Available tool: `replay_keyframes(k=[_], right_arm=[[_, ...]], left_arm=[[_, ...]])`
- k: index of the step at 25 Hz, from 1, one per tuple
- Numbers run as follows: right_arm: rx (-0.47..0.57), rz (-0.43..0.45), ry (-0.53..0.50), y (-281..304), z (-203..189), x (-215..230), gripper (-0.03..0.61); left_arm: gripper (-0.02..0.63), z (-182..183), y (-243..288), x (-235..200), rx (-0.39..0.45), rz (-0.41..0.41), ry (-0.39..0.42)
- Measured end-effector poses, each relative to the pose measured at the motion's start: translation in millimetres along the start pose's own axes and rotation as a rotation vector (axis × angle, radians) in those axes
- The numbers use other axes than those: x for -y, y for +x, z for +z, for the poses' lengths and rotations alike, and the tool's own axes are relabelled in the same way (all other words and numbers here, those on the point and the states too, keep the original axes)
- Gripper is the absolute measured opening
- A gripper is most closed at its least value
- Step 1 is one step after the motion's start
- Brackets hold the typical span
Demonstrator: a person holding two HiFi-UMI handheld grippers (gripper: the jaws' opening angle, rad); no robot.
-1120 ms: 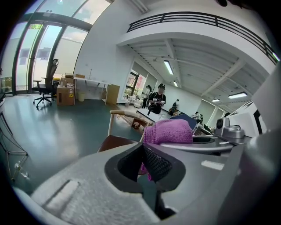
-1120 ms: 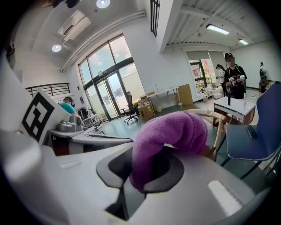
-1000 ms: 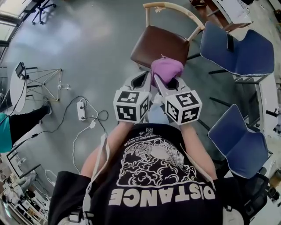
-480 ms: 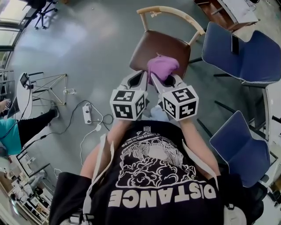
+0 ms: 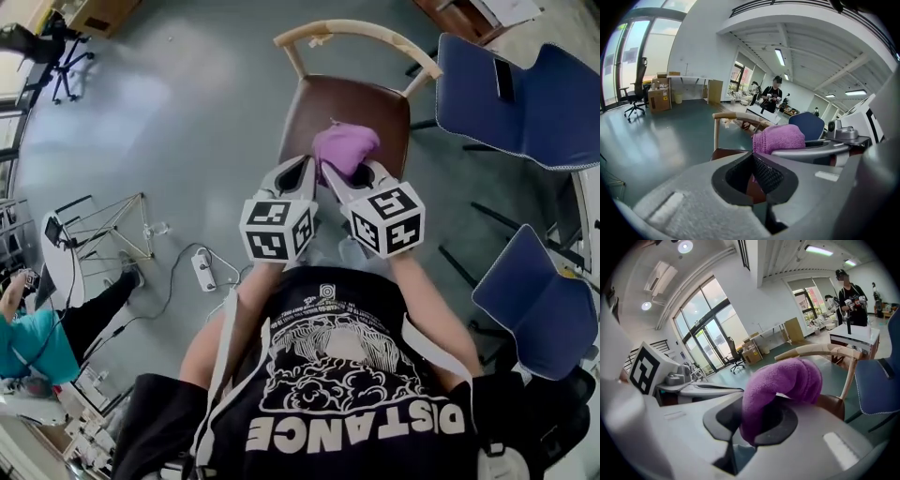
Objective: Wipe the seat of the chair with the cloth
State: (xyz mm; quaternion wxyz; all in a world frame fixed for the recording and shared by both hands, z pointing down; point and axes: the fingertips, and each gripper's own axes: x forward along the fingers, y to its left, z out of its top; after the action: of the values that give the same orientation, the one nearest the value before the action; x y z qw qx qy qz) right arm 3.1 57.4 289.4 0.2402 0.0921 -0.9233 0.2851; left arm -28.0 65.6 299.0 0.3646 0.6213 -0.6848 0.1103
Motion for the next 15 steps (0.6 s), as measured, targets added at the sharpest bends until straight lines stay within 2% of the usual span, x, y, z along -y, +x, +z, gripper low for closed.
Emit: replay_keyframes(k=[8, 11, 15], right_arm=[[-0.013, -0.124, 0.136, 108, 15, 48, 0.052], [-0.028, -0.174, 0.183, 149, 10, 68, 0.052], [-0.062, -0.202, 0.194, 196, -4, 95, 0.054]], left_arm=[[-0.005, 12, 65, -87, -0.088, -0.092, 0.012], [-0.005, 7, 90, -120, -0.123, -0.109, 0.002], [-0.005, 1, 125, -155, -0.146, -0.133, -0.003]])
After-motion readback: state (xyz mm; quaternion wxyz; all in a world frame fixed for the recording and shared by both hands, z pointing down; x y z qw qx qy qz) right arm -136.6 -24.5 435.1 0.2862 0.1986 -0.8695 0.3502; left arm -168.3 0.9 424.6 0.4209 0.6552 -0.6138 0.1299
